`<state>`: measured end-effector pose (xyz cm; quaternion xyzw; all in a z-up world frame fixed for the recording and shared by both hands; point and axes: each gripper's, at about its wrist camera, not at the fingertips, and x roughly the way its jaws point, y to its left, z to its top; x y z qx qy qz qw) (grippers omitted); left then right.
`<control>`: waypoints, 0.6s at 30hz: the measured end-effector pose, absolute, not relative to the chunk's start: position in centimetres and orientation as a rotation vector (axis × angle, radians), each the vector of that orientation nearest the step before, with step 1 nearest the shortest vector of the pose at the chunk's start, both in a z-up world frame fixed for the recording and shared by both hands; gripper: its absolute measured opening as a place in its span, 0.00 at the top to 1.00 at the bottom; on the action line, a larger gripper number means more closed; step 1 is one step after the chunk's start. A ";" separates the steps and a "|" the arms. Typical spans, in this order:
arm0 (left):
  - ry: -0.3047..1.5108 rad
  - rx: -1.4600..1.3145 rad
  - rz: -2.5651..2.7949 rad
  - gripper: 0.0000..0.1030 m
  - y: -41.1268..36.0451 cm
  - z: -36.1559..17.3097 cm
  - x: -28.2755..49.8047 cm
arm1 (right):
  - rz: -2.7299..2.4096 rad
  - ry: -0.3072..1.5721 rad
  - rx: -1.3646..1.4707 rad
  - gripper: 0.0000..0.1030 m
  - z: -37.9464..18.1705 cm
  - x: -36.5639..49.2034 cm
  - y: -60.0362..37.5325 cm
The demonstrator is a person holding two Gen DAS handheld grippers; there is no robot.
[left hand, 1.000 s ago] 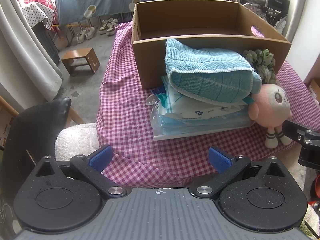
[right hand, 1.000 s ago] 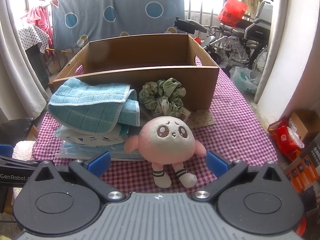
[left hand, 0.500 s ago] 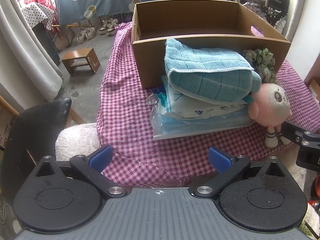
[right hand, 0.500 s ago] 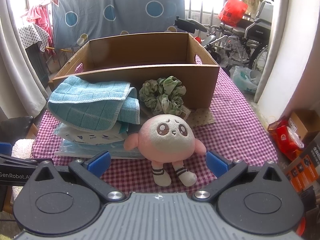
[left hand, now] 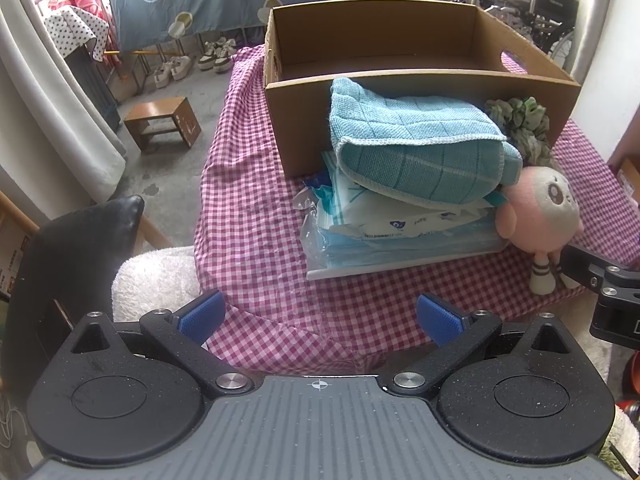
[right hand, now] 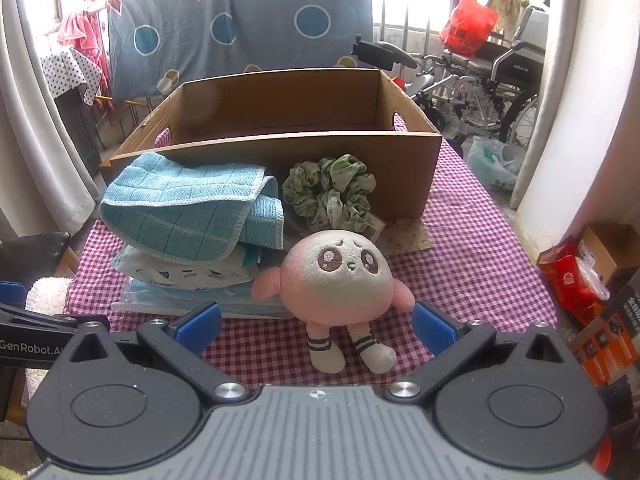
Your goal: Organize soft objects
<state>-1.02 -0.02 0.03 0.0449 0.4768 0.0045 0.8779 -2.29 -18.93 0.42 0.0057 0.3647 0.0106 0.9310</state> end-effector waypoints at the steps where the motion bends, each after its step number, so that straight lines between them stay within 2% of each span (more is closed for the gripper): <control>1: 0.994 0.093 0.009 0.01 0.0 0.0 -1.0 | 0.022 0.745 0.011 0.00 0.4 -2.2 -18.9; 9: 0.985 0.100 0.011 0.01 0.2 0.4 -0.4 | 0.039 0.736 0.041 0.00 0.6 -1.5 -18.9; 18: 0.879 0.096 -0.049 0.00 1.3 1.8 2.0 | 0.172 0.669 0.132 0.00 1.6 0.7 -20.3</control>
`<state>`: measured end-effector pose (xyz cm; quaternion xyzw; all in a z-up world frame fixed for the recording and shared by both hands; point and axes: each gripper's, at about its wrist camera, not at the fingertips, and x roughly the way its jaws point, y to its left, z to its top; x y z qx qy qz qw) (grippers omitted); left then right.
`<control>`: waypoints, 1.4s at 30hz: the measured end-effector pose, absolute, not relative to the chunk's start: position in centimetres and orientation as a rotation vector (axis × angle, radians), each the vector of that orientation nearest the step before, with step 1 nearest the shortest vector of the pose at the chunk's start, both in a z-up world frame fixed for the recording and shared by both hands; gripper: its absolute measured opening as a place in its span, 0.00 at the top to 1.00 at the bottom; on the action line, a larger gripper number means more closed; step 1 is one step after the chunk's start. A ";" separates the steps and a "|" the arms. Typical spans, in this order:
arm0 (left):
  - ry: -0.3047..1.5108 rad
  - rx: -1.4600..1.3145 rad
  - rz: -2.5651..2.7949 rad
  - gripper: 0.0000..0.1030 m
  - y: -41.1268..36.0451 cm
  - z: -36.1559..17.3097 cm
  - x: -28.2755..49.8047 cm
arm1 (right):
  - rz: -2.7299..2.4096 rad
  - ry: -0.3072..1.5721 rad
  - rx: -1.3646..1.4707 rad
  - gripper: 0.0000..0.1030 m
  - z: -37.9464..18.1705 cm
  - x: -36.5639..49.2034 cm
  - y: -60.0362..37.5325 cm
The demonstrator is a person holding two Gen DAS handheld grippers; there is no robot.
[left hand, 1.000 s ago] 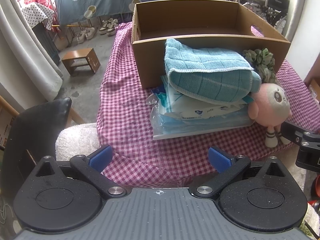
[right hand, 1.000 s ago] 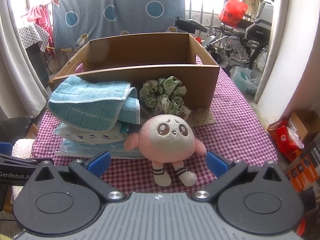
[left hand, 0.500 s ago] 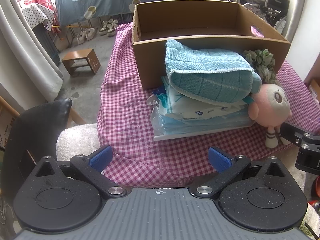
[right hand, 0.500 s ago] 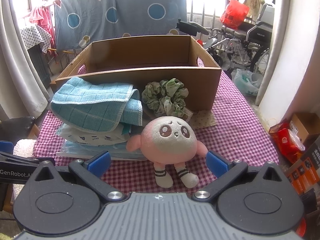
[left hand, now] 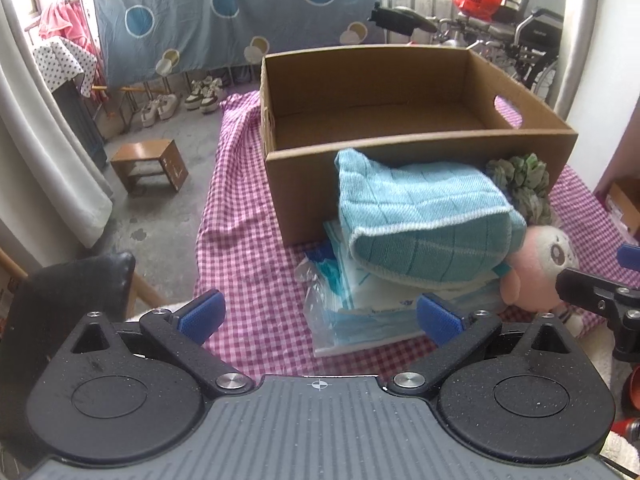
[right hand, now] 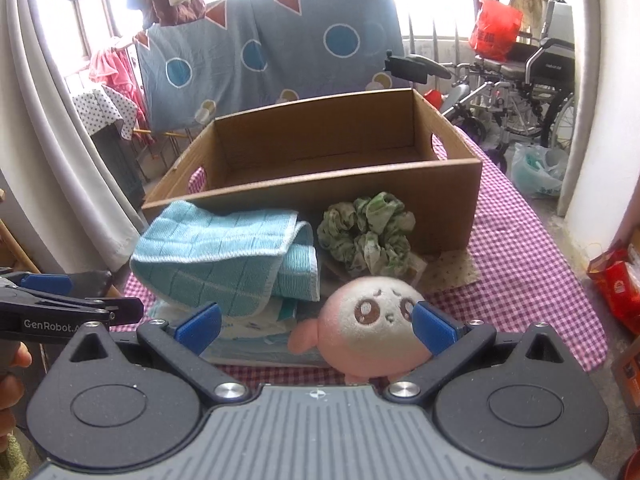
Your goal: Organize soft objects
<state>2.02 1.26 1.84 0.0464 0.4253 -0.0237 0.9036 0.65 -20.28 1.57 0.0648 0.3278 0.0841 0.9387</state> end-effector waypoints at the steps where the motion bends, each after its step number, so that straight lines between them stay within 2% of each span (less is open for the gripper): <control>1: 0.854 0.088 -0.067 0.00 1.5 2.0 2.3 | 0.182 0.651 0.137 0.00 1.8 1.0 -20.4; 5: 0.759 -0.002 -0.148 0.00 2.7 2.8 3.2 | 0.259 0.586 0.192 0.00 3.0 3.3 -20.7; 9: 0.707 -0.092 -0.221 0.01 3.8 3.1 4.8 | 0.369 0.631 0.347 0.01 2.5 6.6 -21.2; 12: 0.718 -0.135 -0.247 0.04 4.1 2.7 6.4 | 0.403 0.694 0.420 0.10 1.2 8.9 -21.2; 14: 0.739 -0.171 -0.270 0.07 4.4 2.3 7.3 | 0.417 0.735 0.451 0.19 0.4 10.1 -21.3; 15: 0.753 -0.191 -0.286 0.10 4.5 2.2 7.7 | 0.421 0.749 0.465 0.20 0.1 10.6 -21.3; 19: 0.819 -0.252 -0.328 0.24 4.9 1.1 9.3 | 0.422 0.806 0.506 0.28 -1.3 12.5 -21.5; 20: 0.832 -0.255 -0.333 0.25 4.9 0.8 9.5 | 0.425 0.815 0.509 0.33 -1.5 12.8 -21.4; 22: 0.863 -0.260 -0.344 0.31 4.9 0.2 10.3 | 0.425 0.835 0.514 0.35 -1.8 13.4 -21.2; 27: 0.911 -0.287 -0.368 0.39 4.9 -0.7 11.5 | 0.436 0.862 0.505 0.39 -2.6 14.5 -20.6; 29: 0.915 -0.298 -0.382 0.46 4.9 -0.9 11.8 | 0.434 0.859 0.486 0.45 -2.5 14.6 -20.2; 32: 0.911 -0.298 -0.398 0.62 4.6 -1.1 12.0 | 0.429 0.839 0.449 0.56 -2.2 14.2 -19.8; 33: 0.906 -0.292 -0.399 0.71 4.5 -1.1 12.0 | 0.425 0.829 0.441 0.59 -2.1 14.0 -19.7; 34: 0.898 -0.281 -0.398 0.79 4.4 -1.0 11.9 | 0.422 0.820 0.434 0.67 -1.9 13.8 -19.7; 35: 0.890 -0.271 -0.407 0.81 4.3 -0.9 11.8 | 0.426 0.811 0.431 0.74 -1.9 13.7 -19.7; 37: 0.874 -0.267 -0.425 0.85 4.1 -0.5 11.5 | 0.432 0.798 0.415 0.76 -1.7 13.3 -19.6; 42: 0.827 -0.255 -0.448 0.89 3.8 0.5 10.4 | 0.442 0.734 0.348 0.85 -0.4 11.5 -18.8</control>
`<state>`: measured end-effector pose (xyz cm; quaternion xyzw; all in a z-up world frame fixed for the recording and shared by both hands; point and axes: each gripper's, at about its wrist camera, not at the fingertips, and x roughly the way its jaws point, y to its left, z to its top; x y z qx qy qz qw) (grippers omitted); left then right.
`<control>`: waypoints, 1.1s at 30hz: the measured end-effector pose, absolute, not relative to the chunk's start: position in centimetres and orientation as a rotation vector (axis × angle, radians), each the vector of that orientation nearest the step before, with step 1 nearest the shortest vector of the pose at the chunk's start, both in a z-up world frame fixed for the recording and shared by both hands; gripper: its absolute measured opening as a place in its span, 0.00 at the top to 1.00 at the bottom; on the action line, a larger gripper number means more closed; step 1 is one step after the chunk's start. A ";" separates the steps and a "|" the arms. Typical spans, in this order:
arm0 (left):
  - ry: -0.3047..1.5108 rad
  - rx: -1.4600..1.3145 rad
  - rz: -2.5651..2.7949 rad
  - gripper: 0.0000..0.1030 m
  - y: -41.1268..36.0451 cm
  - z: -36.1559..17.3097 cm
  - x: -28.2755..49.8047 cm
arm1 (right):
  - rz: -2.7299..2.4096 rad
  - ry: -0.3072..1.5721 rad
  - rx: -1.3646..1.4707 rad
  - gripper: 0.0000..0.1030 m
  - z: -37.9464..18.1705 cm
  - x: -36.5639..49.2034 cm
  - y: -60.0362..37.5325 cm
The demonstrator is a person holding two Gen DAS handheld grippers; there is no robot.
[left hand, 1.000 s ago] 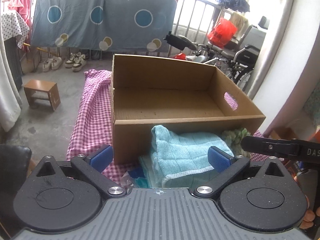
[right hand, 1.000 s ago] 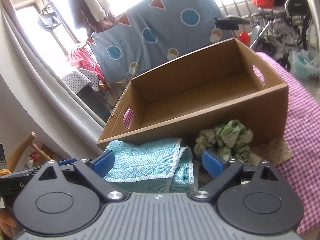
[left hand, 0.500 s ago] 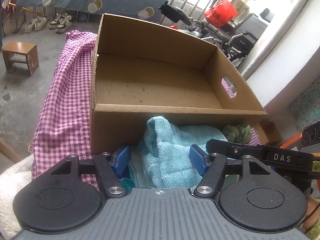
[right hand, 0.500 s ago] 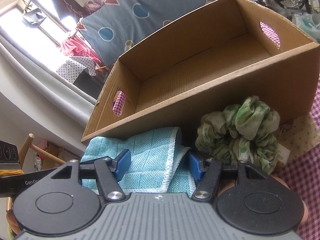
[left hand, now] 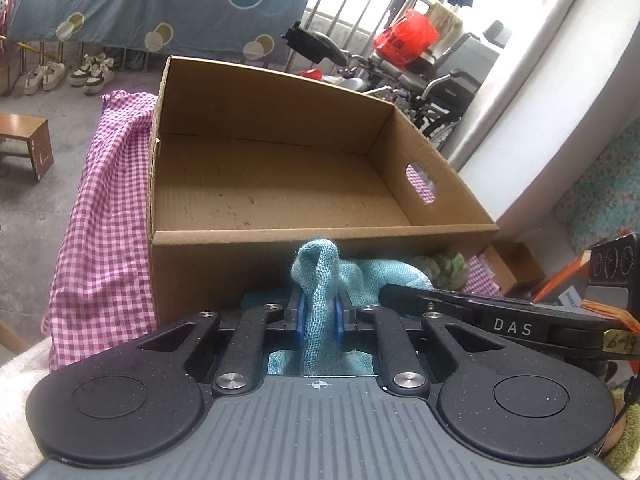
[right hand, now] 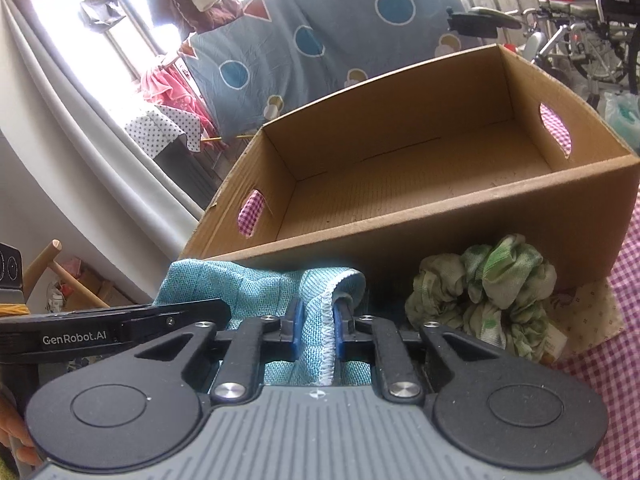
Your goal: Organize soft objects
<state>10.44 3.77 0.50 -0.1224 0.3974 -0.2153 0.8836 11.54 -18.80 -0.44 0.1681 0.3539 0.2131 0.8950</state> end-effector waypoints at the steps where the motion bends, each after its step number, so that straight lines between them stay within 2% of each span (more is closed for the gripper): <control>1: 0.820 -0.259 -0.451 0.89 3.7 0.8 10.3 | 0.446 0.722 0.340 0.87 -0.1 11.2 -18.7; 10: 0.702 -0.259 -0.489 0.89 4.3 5.4 9.2 | 0.512 0.574 0.251 0.88 6.0 10.3 -17.4; 18: 0.606 -0.224 -0.453 0.89 4.7 10.1 14.1 | 0.586 0.622 0.254 0.88 10.4 19.6 -16.4; 27: 0.728 -0.264 -0.361 0.89 5.2 8.0 25.4 | 0.550 0.870 0.292 0.88 7.2 34.5 -14.6; 33: 0.769 -0.248 -0.301 0.89 5.7 5.7 30.1 | 0.530 0.897 0.315 0.88 5.1 39.4 -14.3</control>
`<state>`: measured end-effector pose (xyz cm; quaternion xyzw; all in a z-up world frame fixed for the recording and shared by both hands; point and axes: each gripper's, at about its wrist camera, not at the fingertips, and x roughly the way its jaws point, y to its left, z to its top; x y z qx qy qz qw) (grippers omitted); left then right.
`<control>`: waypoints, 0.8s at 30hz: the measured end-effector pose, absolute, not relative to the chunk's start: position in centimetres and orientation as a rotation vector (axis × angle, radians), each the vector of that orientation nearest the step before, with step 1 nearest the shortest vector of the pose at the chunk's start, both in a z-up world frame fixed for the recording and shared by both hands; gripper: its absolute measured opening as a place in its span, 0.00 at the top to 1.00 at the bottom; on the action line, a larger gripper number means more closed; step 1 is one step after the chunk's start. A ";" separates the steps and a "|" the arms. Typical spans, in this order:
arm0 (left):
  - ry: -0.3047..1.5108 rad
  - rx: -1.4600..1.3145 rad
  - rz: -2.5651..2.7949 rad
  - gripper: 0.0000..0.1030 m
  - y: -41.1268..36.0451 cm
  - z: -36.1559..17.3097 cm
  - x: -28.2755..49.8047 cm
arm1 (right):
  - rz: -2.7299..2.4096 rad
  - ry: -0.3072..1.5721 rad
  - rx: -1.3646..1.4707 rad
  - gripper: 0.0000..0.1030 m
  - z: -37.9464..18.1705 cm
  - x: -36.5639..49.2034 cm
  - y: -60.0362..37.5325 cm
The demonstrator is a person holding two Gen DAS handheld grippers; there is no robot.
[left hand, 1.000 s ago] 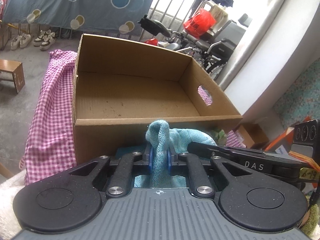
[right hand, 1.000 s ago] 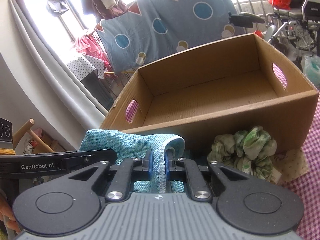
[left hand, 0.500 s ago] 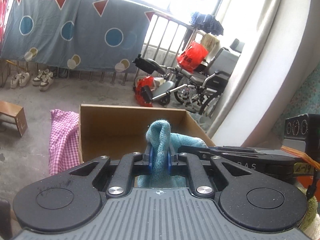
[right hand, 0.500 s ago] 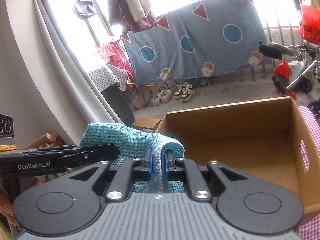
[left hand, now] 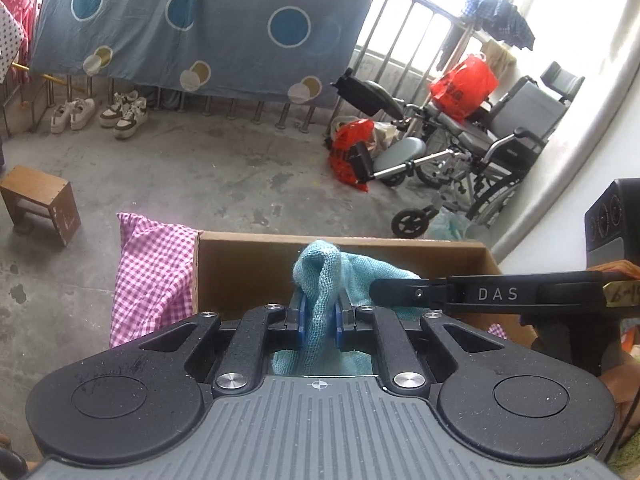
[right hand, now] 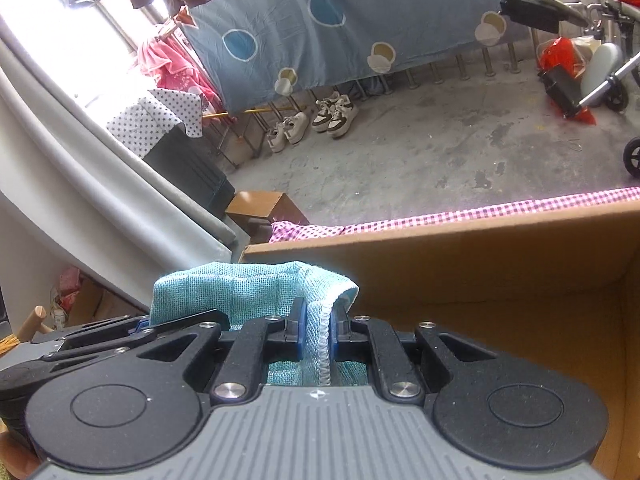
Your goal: Organize soft objects
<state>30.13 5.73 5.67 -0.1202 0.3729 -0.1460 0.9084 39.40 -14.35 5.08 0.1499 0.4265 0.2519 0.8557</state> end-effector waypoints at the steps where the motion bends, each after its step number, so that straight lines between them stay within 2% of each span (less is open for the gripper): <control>1: 0.766 -0.238 -0.294 0.89 5.6 5.5 30.5 | 0.530 0.899 0.316 0.88 4.7 40.1 -14.3; 8: 0.826 -0.157 -0.251 0.88 4.8 3.1 32.9 | 0.503 1.025 0.319 0.88 0.3 43.1 -13.5; 11: 0.894 -0.114 -0.232 0.84 4.3 1.8 33.5 | 0.486 1.115 0.324 0.86 -2.1 44.1 -13.4; 14: 0.931 -0.084 -0.207 0.67 4.2 1.3 33.8 | 0.454 1.170 0.301 0.85 -3.7 44.7 -12.9; 18: 0.893 -0.069 -0.173 0.41 4.5 2.2 33.1 | 0.447 1.235 0.343 0.81 -4.9 45.2 -13.0; 21: 0.853 -0.073 -0.168 0.33 4.9 3.5 32.2 | 0.435 1.236 0.371 0.79 -4.0 44.8 -13.8; 23: 0.835 -0.084 -0.167 0.30 5.6 4.6 31.4 | 0.427 1.205 0.378 0.71 -2.8 44.2 -14.6; 24: 0.827 -0.093 -0.166 0.25 6.0 5.1 30.8 | 0.423 1.187 0.377 0.68 -2.0 43.8 -15.0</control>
